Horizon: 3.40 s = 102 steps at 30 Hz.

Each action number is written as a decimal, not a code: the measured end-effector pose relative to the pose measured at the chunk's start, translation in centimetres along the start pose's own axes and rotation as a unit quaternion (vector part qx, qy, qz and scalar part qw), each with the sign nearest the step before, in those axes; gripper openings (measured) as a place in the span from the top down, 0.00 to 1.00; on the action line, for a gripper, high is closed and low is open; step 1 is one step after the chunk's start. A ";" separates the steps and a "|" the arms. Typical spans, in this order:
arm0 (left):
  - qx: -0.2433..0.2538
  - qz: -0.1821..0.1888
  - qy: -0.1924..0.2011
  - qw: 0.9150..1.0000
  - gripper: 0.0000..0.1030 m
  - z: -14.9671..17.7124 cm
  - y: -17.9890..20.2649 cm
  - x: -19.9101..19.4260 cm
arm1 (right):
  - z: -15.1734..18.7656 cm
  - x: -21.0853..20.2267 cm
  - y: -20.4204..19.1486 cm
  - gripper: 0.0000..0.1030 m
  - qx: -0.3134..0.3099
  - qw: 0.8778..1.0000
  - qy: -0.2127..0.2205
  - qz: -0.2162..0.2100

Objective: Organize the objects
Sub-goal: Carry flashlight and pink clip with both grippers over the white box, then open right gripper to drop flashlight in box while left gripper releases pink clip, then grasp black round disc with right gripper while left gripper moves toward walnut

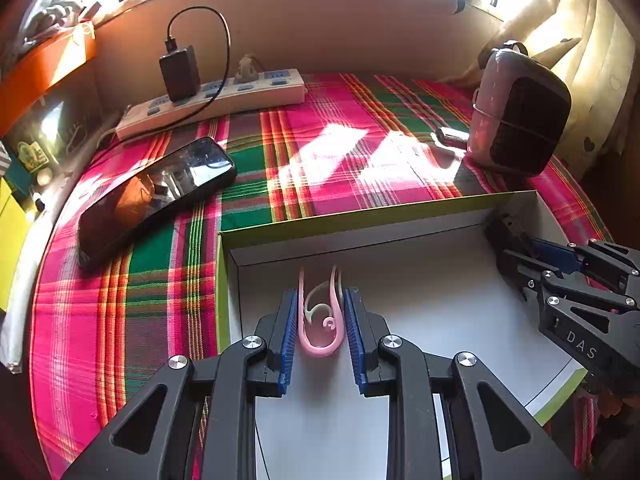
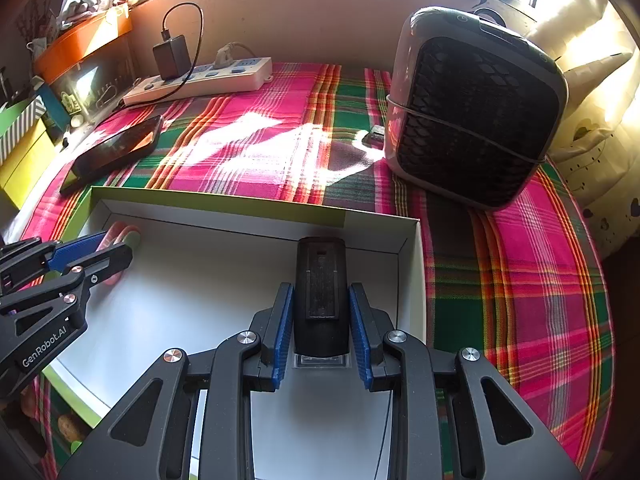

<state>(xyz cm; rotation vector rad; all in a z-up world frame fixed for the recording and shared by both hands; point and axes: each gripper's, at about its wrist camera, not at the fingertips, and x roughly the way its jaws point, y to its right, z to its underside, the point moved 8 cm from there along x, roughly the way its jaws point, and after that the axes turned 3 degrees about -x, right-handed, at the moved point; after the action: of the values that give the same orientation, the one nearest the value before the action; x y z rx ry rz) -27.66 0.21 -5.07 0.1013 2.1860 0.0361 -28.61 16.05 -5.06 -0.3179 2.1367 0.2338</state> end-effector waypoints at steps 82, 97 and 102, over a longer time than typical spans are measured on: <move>-0.071 0.059 0.032 0.995 0.60 10.9 -2.1 -9.5 | 10.5 -11.0 1.7 0.53 0.059 0.995 0.079 -0.033; -0.071 0.093 0.012 0.993 0.57 11.9 -0.7 -8.8 | 11.4 -8.9 1.1 0.50 0.039 0.997 0.055 -0.031; -0.064 0.099 0.013 0.993 0.56 11.8 -0.2 -8.8 | 11.4 -8.5 1.2 0.50 0.035 0.998 0.050 -0.029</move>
<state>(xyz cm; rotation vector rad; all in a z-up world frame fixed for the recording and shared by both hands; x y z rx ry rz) -13.02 -0.90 -4.75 0.2457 2.1865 0.2919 -15.48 21.61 -4.18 -0.3565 2.2256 0.1105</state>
